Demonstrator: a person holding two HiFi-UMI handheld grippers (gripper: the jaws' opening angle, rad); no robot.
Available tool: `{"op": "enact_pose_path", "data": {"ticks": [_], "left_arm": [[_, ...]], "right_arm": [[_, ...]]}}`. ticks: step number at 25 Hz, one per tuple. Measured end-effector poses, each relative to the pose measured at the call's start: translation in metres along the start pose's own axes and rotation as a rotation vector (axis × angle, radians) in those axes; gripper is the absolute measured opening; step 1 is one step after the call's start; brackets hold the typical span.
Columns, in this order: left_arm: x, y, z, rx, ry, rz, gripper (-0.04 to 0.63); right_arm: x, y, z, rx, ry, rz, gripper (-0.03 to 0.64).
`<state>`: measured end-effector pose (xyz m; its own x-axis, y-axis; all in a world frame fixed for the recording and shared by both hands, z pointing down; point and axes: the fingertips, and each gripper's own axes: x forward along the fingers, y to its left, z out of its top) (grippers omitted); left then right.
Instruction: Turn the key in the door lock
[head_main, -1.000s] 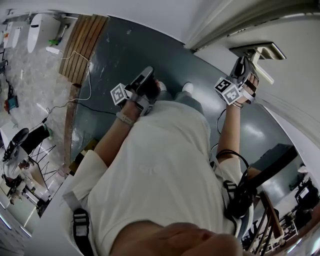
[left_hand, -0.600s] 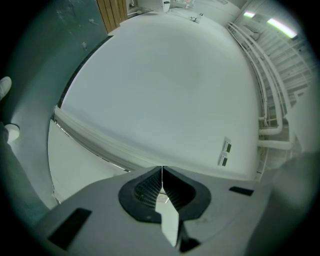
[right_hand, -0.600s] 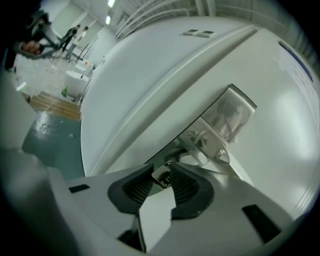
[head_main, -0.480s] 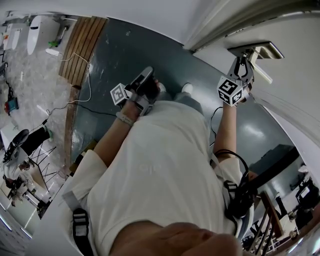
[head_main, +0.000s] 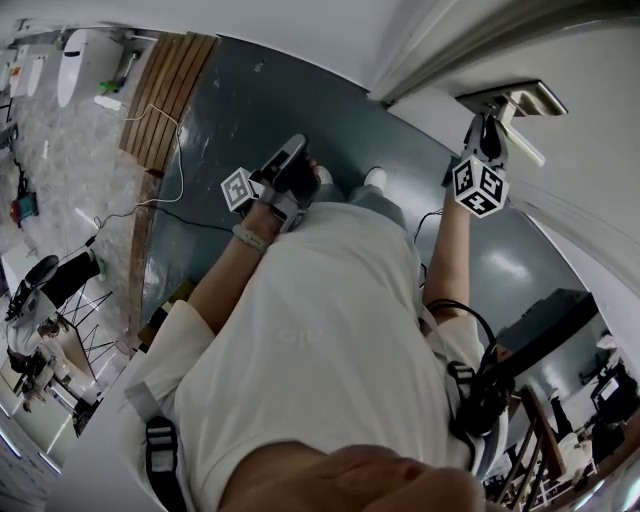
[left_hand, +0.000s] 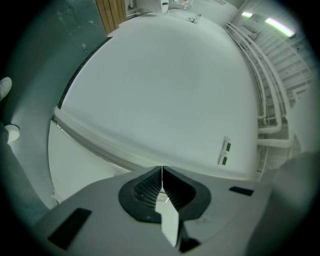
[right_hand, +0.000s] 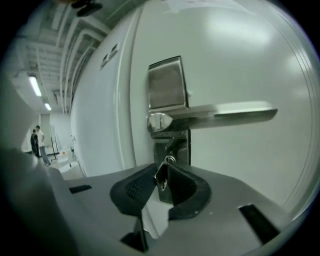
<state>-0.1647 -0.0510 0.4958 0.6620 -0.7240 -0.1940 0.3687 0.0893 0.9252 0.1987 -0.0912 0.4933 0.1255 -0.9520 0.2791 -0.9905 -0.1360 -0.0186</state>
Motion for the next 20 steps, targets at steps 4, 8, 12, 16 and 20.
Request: {"op": "enact_pose_path", "data": {"ticks": [4,8,12,16,20], "left_arm": [[-0.002,0.001,0.001,0.004,-0.004,0.003,0.009],[-0.002,0.001,0.001,0.0,-0.01,0.004,0.009],[-0.003,0.001,0.001,-0.003,-0.012,0.003,0.009],[-0.003,0.002,0.001,-0.003,-0.008,0.003,0.009],[-0.003,0.002,0.001,-0.001,-0.008,0.005,0.009]], "right_arm": [[-0.001,-0.003,0.001,0.263,-0.058,0.049,0.072],[-0.001,-0.005,0.001,0.506,-0.097,0.088,0.074],[-0.001,-0.005,0.001,0.746,-0.126,0.134,0.073],[-0.003,-0.008,-0.005,1.028,-0.144,0.167,0.064],[-0.004,-0.008,-0.01,1.189,-0.151,0.182,0.066]]}}
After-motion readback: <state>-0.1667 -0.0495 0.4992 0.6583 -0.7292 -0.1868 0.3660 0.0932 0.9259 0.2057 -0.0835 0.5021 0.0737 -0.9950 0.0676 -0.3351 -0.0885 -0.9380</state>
